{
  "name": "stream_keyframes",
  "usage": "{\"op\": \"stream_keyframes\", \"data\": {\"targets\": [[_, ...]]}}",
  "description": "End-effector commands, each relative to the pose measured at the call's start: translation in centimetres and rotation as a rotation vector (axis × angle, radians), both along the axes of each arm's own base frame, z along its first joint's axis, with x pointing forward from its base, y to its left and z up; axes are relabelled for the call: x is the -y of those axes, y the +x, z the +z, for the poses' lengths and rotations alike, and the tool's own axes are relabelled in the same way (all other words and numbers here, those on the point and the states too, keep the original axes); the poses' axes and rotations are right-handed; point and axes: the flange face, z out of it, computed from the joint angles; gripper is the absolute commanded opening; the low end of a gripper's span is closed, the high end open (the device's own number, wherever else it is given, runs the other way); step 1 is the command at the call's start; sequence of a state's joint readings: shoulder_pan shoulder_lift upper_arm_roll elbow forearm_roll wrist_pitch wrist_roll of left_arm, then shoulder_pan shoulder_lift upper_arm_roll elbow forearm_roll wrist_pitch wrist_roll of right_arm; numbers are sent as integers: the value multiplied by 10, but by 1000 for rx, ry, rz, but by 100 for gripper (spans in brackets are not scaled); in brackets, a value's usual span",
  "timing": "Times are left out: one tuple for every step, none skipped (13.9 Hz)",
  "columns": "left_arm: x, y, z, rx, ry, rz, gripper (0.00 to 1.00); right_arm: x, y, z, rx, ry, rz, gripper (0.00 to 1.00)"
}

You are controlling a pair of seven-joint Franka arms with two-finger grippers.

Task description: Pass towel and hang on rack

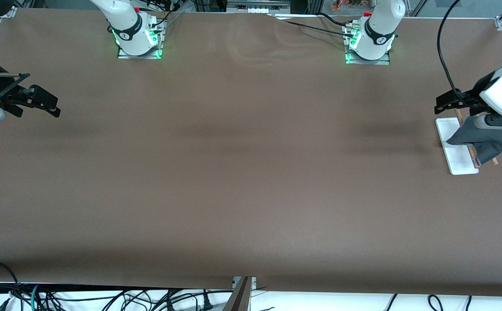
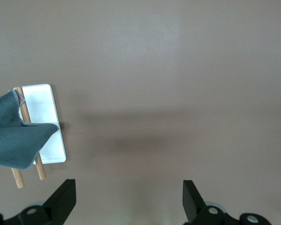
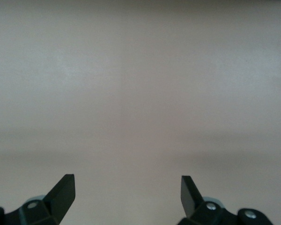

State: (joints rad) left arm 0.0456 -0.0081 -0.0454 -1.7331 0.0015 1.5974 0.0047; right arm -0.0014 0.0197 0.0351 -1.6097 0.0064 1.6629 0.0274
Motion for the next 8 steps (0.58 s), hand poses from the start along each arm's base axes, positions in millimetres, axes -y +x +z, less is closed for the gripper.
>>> {"op": "stream_keyframes", "data": {"targets": [[0,-3,0,16,31,7,100,0,4,6,11,12,11,100],[-1,-3,1,21,30,7,100,0,4,5,11,12,10,100],[-2,-3,1,22,25,8,100,0,4,6,12,14,10,100],[-5,-2,1,23,19,14,100,0,4,6,11,14,8,100],[-5,-2,1,23,16,16,100,0,4,6,11,14,8,100],[-7,-2,0,22,8,22,100,0,4,6,11,14,8,100],[-7,-3,1,22,-5,27,100,0,4,6,11,14,7,100],[-7,-2,1,23,-13,30,100,0,4,6,11,13,7,100]]}}
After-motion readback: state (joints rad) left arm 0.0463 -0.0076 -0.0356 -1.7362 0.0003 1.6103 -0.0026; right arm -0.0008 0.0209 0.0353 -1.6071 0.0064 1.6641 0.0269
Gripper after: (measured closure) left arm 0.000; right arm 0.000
